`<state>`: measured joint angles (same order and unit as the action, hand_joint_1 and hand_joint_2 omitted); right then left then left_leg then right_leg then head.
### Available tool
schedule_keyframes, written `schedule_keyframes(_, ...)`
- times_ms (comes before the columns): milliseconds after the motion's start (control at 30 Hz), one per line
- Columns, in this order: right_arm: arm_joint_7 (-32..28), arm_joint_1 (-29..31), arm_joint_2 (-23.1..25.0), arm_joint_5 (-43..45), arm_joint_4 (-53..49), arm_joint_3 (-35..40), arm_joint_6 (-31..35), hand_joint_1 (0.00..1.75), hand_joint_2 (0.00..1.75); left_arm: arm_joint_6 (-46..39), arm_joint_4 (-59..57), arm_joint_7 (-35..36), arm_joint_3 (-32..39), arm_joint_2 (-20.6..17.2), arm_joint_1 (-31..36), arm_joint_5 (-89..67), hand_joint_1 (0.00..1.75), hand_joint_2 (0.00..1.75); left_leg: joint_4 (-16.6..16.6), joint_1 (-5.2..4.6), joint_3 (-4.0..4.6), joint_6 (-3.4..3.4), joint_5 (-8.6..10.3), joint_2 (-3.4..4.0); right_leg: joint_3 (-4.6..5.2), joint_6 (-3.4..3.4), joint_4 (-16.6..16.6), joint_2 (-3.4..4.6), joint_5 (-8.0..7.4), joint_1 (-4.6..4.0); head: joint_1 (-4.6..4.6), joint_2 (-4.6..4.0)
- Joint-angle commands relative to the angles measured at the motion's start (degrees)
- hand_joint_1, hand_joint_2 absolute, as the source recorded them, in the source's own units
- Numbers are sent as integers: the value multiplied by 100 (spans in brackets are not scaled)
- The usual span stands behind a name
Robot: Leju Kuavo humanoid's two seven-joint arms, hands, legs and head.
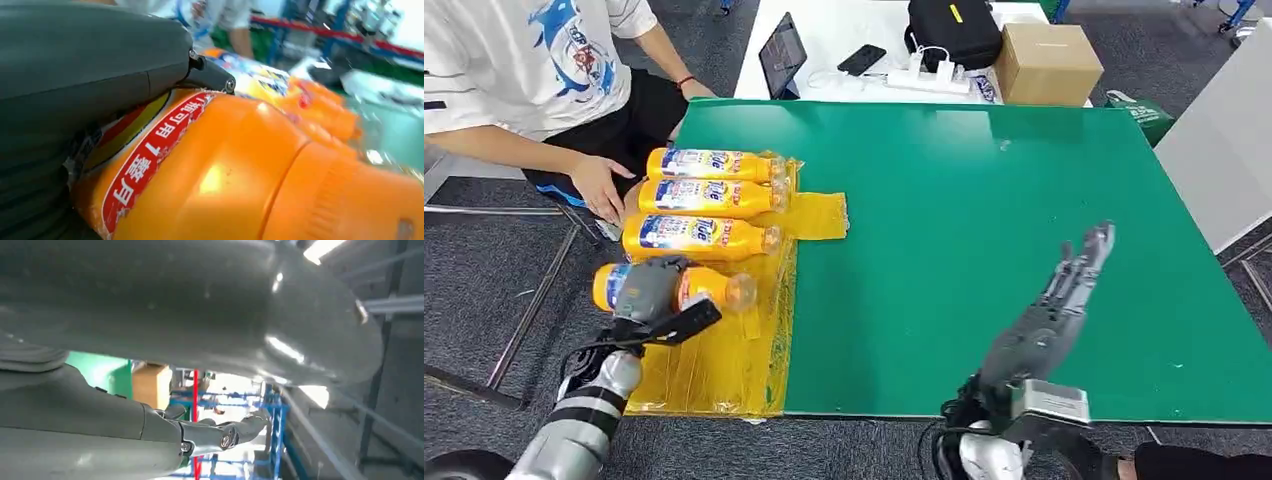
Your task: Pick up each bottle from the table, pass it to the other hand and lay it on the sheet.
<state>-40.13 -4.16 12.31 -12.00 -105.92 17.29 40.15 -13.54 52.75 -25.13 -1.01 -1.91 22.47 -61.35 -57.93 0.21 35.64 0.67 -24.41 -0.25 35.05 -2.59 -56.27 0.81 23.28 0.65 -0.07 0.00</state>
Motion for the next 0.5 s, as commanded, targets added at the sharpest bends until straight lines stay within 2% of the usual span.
schedule_keyframes(33, 13, 100, -239, 271, 154, -307, -15, 0, 0, 1030, 400, -100, -1286, -827, -187, 495, 175, 175, 6, 3, -23, -3, -5, 11, -21, 6, 7, 5, 0, -5, 0, 0)
schedule_keyframes(367, 13, 184, -291, 395, 487, -236, -43, 0, 0, 1169, 321, -156, -1623, -959, -221, 690, 175, 175, 10, 2, -40, -1, -7, 9, -44, 6, 11, 2, 3, -3, 0, 0)
schedule_keyframes(500, 13, 267, -178, 535, 983, -322, -492, 0, 0, 1207, 253, -176, -2087, -1087, -189, 764, 175, 175, 12, 0, -38, -2, -4, 7, -42, 6, 12, 2, 1, -1, 0, 0)
